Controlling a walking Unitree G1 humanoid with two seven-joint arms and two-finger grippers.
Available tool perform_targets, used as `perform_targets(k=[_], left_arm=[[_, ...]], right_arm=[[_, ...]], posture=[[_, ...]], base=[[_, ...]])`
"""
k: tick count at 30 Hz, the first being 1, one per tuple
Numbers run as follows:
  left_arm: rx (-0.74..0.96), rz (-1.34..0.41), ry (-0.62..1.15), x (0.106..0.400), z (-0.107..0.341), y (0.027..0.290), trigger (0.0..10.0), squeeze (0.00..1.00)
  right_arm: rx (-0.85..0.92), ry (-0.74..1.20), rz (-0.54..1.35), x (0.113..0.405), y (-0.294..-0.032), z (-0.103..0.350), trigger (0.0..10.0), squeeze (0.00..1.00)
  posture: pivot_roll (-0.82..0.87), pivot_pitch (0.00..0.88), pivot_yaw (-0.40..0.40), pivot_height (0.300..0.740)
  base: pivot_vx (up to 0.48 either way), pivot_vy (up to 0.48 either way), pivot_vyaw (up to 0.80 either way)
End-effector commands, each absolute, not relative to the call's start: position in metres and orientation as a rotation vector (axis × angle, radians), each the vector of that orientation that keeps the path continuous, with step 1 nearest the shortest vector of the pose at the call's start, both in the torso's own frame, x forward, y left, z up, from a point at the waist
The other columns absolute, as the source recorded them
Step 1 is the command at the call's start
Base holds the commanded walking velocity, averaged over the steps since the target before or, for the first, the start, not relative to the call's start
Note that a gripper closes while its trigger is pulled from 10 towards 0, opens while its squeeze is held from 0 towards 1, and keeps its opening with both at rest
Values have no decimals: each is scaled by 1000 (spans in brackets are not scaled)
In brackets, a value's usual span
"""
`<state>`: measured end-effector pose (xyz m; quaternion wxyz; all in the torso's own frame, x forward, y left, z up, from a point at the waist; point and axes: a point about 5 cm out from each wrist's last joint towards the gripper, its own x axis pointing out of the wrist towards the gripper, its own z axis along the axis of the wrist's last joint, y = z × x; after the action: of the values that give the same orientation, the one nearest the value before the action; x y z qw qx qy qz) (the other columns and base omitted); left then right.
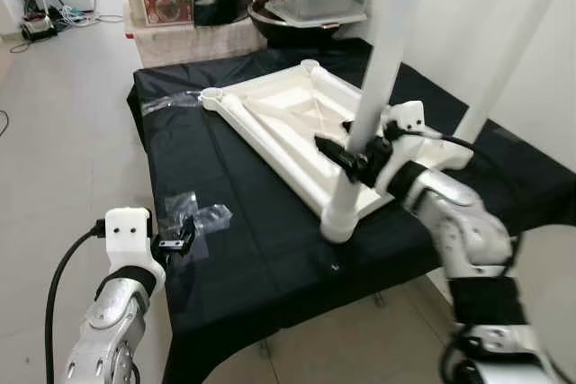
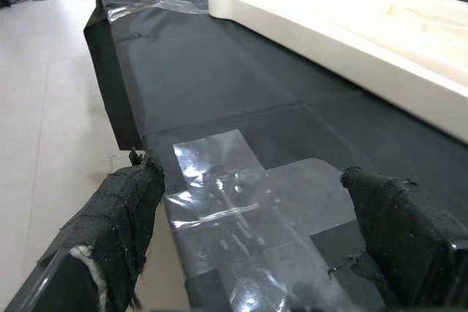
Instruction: Building children table
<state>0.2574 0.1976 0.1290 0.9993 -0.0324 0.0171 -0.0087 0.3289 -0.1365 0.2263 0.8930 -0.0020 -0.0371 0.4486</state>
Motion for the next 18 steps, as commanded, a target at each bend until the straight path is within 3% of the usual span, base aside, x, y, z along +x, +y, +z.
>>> perform_targets(k=[1,4,5,6,7,9,10,13,14,15,16,17,18], left_arm=[[-71,-22,39,257,126,197,10000,0],[-77,-23,35,257,126,196,10000,0],[-81,-23,32,257,126,196,10000,0],[-81,-23,32,257,126,196,10000,0],[-84,-22,30,257,126,195,10000,0],[-84,-22,30,257,126,195,10000,0],[-86,-21,27,257,127,195,10000,0],[-86,-21,27,257,127,195,10000,0],[-90,-20,24,256,127,195,10000,0],[-90,-20,24,256,127,195,10000,0],[-93,-20,21,256,127,194,10000,0],[-93,-20,21,256,127,194,10000,0],[-96,-21,18,256,128,194,10000,0]], right_arm=[[-24,-102,1075,322,-119,229,10000,0],[-70,-88,1196,321,-112,223,10000,0],[-81,-91,1217,322,-110,223,8588,0],[-81,-91,1217,322,-110,223,8588,0],[-84,-92,1227,325,-108,222,5490,0],[-84,-92,1227,325,-108,222,5490,0],[-80,-87,1171,333,-107,222,235,0],[-80,-87,1171,333,-107,222,235,0],[-72,-76,970,352,-112,220,0,0],[-72,-76,970,352,-112,220,0,0],[-43,-41,667,370,-126,215,0,0],[-43,-41,667,370,-126,215,0,0],[-26,-7,414,379,-142,208,0,0]], posture=[[48,0,-65,740],[56,0,-73,740],[65,0,-86,740],[65,0,-86,740],[66,0,-89,740],[66,0,-89,740],[68,0,-93,740],[68,0,-93,740],[66,0,-95,740],[66,0,-95,740],[67,0,-96,740],[67,0,-96,740],[62,0,-92,740]], base=[[0,0,0],[0,0,0],[0,0,0],[0,0,0],[0,0,0],[0,0,0],[0,0,0],[0,0,0],[0,0,0],[0,0,0],[0,0,0],[0,0,0],[0,0,0]])
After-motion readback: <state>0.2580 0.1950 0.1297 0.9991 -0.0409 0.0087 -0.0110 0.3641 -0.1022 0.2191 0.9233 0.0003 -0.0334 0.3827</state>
